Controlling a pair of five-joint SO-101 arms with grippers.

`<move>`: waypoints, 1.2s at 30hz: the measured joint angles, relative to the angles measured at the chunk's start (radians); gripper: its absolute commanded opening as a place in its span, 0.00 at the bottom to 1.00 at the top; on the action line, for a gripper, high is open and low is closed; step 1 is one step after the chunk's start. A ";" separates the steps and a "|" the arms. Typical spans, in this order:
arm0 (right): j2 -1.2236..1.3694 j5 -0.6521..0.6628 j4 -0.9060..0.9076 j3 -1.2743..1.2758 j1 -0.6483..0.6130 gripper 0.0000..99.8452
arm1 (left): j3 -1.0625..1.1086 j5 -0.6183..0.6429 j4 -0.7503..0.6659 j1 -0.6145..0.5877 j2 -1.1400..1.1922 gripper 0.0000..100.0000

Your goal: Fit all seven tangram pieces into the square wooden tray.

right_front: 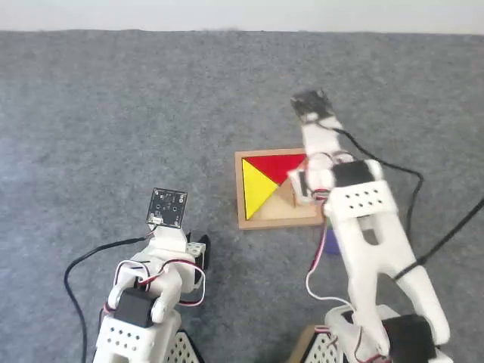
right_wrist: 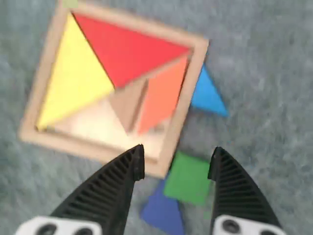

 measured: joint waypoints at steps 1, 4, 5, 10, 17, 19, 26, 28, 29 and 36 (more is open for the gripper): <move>0.000 0.037 0.018 0.020 0.014 0.23 | 0.000 0.000 0.000 0.000 0.000 0.11; -0.006 0.138 0.072 0.051 0.061 0.26 | 0.000 0.000 0.000 0.000 0.000 0.11; -0.009 0.152 0.078 0.057 0.080 0.27 | 0.000 0.000 0.000 0.000 0.000 0.11; -0.012 0.164 0.091 0.097 0.103 0.28 | 0.000 0.000 0.000 0.000 0.000 0.11; -0.012 0.118 0.091 0.204 0.120 0.28 | 0.000 0.000 0.000 0.000 0.000 0.11; -0.012 0.098 0.081 0.218 0.115 0.28 | 0.000 0.000 0.000 0.000 0.000 0.11; -0.011 0.060 0.031 0.219 0.115 0.28 | 0.000 0.000 0.000 0.000 0.000 0.11; 0.017 0.046 0.018 0.218 0.114 0.28 | 0.000 0.000 0.000 0.000 0.000 0.11; 0.041 0.032 0.014 0.215 0.114 0.28 | 0.000 0.000 0.000 0.000 0.000 0.11; 0.206 -0.020 -0.006 0.143 0.115 0.28 | 0.000 0.000 0.000 0.000 0.000 0.11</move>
